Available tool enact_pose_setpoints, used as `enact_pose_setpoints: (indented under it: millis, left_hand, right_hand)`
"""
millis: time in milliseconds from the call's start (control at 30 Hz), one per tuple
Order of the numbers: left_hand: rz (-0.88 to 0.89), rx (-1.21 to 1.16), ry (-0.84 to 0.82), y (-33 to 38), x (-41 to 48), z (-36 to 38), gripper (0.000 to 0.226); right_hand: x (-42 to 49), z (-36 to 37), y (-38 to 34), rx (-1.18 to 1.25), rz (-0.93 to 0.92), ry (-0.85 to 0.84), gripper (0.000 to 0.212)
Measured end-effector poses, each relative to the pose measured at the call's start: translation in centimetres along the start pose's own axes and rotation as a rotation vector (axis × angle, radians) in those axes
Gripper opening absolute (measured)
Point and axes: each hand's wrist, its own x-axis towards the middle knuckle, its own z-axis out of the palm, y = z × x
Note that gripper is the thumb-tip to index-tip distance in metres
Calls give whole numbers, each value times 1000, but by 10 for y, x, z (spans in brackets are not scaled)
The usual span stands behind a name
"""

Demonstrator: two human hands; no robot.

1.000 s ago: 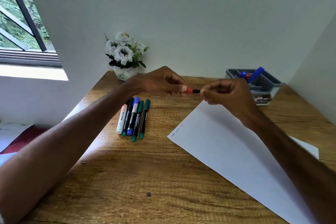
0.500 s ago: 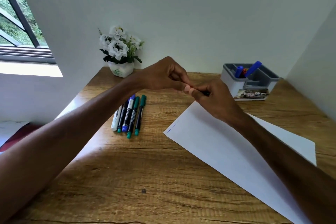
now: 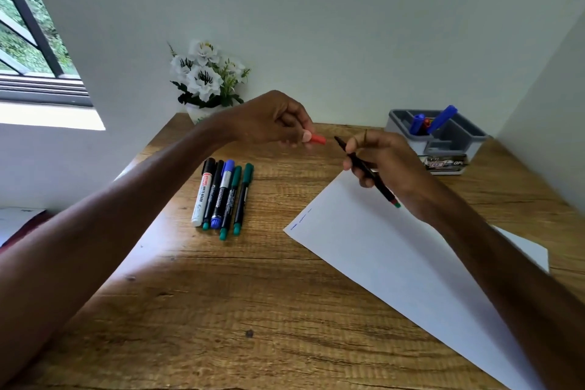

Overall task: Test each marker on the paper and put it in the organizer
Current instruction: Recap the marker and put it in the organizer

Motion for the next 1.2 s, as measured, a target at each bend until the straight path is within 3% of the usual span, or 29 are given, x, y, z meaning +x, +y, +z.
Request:
enact_pose_setpoints:
  millis: [167, 333, 433, 567, 667, 733, 833, 900, 1067, 1200]
  left_hand:
    - [-44, -47, 48, -5, 3, 4, 22]
    - [-18, 49, -19, -4, 3, 10, 28]
    - [-115, 69, -36, -7, 4, 13, 23]
    - [-347, -130, -45, -5, 12, 22, 29]
    - [-382, -232, -84, -5, 14, 28, 24]
    - [-377, -203, -173, 0, 13, 36, 14]
    - [-249, 96, -305, 6, 11, 43, 22]
    - [-201, 211, -363, 5, 10, 45, 15]
    - [-191, 189, -424, 9, 6, 45, 38]
    - [-217, 240, -431, 15, 7, 49, 47]
  right_hand:
    - [-5, -4, -4, 408, -42, -145, 31]
    - [-10, 6, 5, 185, -172, -108, 17]
    - [-14, 13, 13, 76, -156, -131, 23]
    - [-24, 24, 27, 46, -66, -167, 18]
    - [-31, 23, 31, 79, -45, -166, 19]
    - [-35, 18, 29, 88, -40, -205, 20]
    - [-42, 12, 26, 67, -35, -232, 20]
    - [-45, 9, 24, 74, -39, -205, 20]
    - [-51, 7, 20, 41, -48, -231, 22]
    - [-52, 12, 22, -41, -82, -187, 9]
